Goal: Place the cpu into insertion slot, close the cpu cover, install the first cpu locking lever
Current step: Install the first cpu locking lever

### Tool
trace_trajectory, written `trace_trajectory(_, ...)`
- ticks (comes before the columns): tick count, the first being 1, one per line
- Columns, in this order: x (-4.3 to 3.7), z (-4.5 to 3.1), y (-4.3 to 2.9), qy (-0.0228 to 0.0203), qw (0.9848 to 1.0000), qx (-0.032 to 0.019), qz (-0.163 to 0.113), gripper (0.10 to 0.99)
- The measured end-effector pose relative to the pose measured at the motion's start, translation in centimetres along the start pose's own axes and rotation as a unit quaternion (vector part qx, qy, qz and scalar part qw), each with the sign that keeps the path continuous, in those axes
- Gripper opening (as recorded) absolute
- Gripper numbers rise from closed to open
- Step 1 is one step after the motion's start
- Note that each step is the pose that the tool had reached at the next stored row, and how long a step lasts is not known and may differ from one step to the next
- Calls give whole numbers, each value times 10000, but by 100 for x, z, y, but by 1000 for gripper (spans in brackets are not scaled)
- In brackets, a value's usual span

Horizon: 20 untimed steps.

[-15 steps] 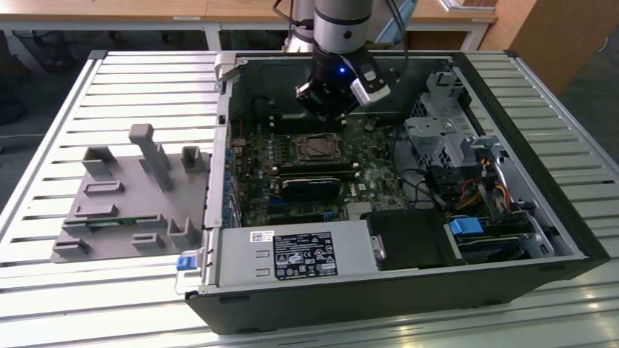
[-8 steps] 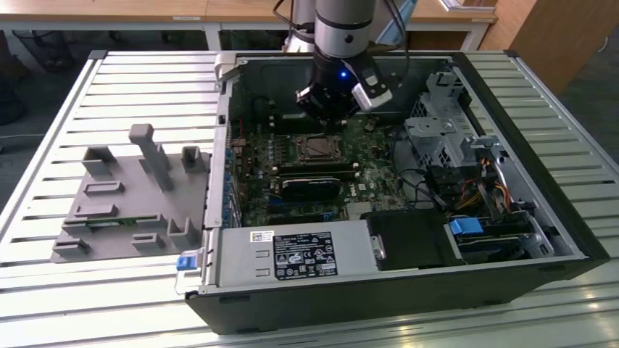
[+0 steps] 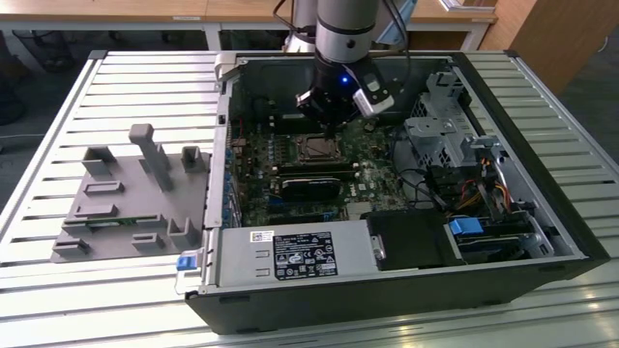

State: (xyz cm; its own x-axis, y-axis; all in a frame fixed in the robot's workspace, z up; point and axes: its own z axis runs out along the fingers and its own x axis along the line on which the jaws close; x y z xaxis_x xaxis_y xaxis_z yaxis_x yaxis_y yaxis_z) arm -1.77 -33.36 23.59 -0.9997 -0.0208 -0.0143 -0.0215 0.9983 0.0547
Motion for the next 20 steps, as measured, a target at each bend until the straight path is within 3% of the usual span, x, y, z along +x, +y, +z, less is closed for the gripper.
trace_trajectory(8,3,-7,-160,3,10000,-100,2,106)
trace_trajectory(16,14,1,-270,7,9999,-112,3,106)
trace_trajectory(20,103,8,-281,7,9999,-111,2,106)
